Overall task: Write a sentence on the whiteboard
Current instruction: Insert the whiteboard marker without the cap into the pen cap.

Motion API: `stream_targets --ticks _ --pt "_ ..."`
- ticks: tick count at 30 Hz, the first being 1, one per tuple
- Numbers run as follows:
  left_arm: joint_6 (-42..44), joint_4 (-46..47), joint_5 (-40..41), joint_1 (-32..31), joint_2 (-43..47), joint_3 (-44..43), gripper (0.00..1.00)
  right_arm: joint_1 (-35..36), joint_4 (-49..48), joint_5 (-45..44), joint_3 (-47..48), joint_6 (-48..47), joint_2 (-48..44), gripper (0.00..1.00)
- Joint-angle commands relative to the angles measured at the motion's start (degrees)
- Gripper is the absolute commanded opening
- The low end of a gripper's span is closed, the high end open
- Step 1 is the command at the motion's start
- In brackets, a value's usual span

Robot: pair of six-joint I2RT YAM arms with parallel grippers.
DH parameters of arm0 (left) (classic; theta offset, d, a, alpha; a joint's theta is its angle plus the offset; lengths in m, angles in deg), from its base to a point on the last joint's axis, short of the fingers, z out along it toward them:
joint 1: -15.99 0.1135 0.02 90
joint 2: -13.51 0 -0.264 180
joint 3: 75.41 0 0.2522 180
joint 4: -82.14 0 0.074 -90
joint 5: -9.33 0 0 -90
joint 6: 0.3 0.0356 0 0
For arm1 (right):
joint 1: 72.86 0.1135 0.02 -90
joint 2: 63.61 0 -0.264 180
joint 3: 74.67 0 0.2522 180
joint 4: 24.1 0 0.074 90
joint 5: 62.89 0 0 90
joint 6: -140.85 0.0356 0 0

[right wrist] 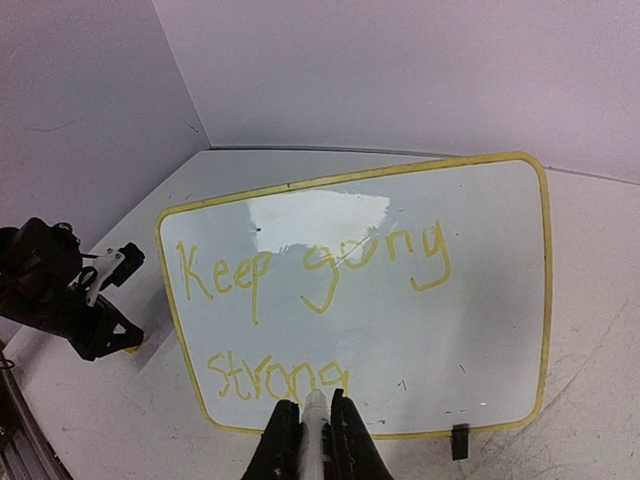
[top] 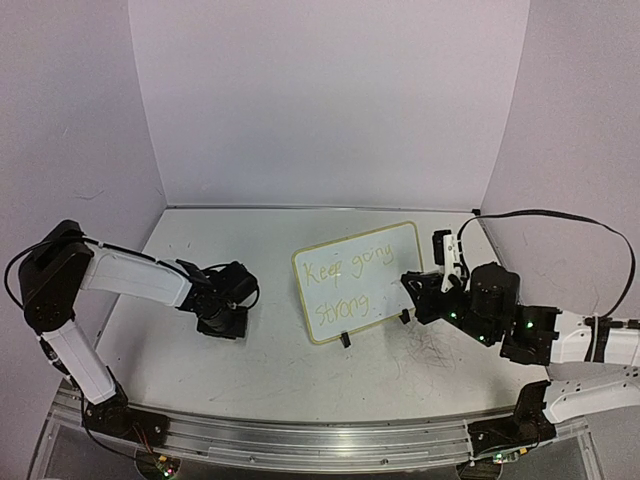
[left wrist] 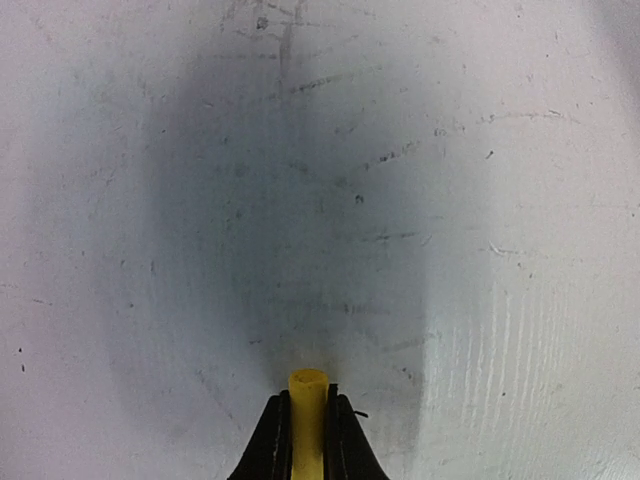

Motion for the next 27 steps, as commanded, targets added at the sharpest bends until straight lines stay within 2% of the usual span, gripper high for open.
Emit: stream_targets --ticks 1,7,12,19,23,27 --pt "1.07 -2.86 1.58 -0.2 6.69 0.45 0.0 -0.27 -0.42 -1.43 2.32 1.19 2.51 0.0" --pt "2.4 -2.66 2.05 -0.13 11.9 -0.11 0.0 -0.42 0.74 -2.64 5.52 3.98 4.95 0.0" --pt "5.12 -0.91 1.86 -0.26 19.91 1.28 0.0 -0.57 2.79 1.33 9.78 5.83 7.24 0.0" --pt "13.61 6.41 -6.88 -0.75 37.08 4.25 0.0 -0.71 7.93 6.79 15.8 10.08 6.78 0.0" --pt "18.35 7.3 -11.98 -1.52 39.33 2.47 0.0 -0.68 8.94 9.19 17.09 11.79 5.47 0.0" --pt "19.44 10.86 -15.28 -3.74 41.38 3.14 0.0 -0.66 9.18 10.84 17.16 12.25 5.06 0.0"
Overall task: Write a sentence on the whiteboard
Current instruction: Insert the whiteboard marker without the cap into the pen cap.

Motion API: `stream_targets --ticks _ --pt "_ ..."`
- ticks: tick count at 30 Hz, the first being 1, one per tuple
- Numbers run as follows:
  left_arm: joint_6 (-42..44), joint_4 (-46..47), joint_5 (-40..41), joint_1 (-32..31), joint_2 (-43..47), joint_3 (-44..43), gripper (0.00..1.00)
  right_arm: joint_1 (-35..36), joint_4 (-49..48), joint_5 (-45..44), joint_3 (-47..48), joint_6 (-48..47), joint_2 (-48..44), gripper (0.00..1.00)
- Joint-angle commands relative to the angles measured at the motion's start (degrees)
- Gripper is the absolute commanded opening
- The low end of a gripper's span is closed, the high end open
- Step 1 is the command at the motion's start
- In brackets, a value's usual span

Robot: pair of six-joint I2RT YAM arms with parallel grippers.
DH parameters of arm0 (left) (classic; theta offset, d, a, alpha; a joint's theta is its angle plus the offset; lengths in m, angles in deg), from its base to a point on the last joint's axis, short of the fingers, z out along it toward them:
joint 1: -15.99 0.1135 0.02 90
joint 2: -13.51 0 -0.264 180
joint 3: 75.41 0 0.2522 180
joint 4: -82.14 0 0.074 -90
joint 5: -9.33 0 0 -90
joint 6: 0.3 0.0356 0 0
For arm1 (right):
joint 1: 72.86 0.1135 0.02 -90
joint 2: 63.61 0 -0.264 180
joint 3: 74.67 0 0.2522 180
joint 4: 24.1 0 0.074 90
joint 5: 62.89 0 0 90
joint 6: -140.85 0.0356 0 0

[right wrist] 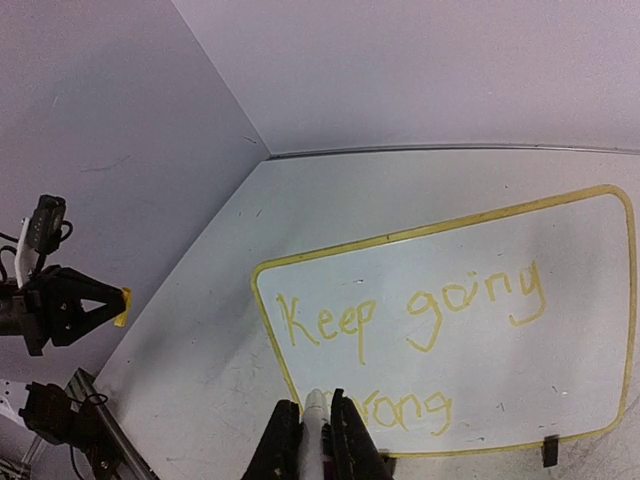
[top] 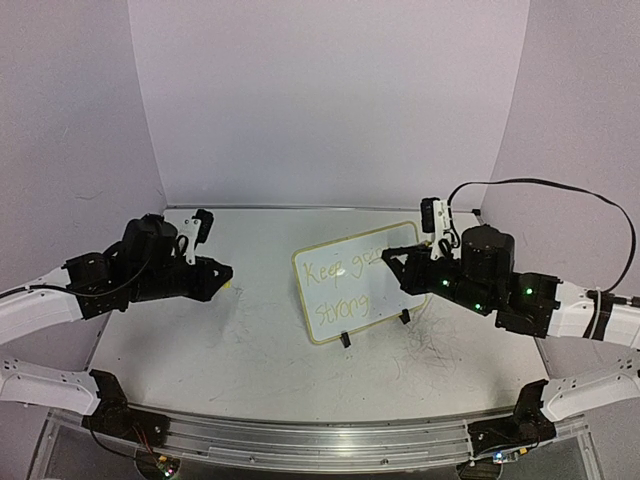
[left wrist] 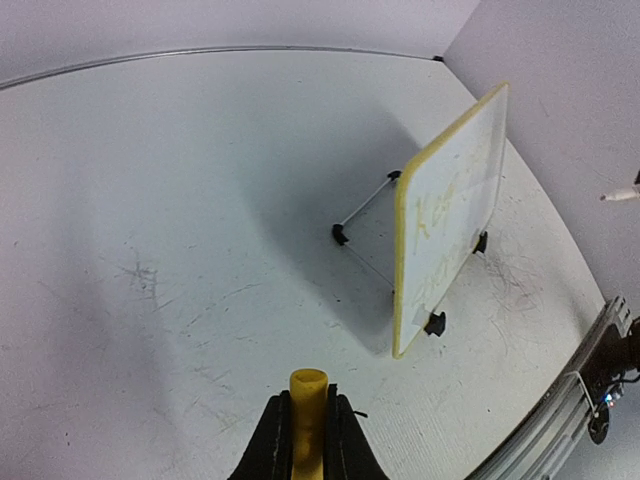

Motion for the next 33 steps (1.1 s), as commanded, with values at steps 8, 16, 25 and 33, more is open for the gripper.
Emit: stream_targets --ticks 8,16,25,33 --pt "6.72 7.46 -9.59 -8.77 2.24 -1.34 0.0 -0.19 0.79 7.37 5.58 0.8 -0.15 0.0" --pt "14.81 10.14 -9.91 -16.52 -4.65 -4.71 0.0 -0.2 -2.77 13.76 7.36 0.47 0.95 0.0" --pt "23.87 13.79 -16.15 -17.76 -13.03 -7.33 0.0 -0.19 -8.55 21.93 6.9 -3.53 2.22 0.0" --pt "25.43 14.99 -15.99 -17.76 -14.52 -7.8 0.0 0.21 -7.92 29.41 7.69 -5.93 5.36 0.0"
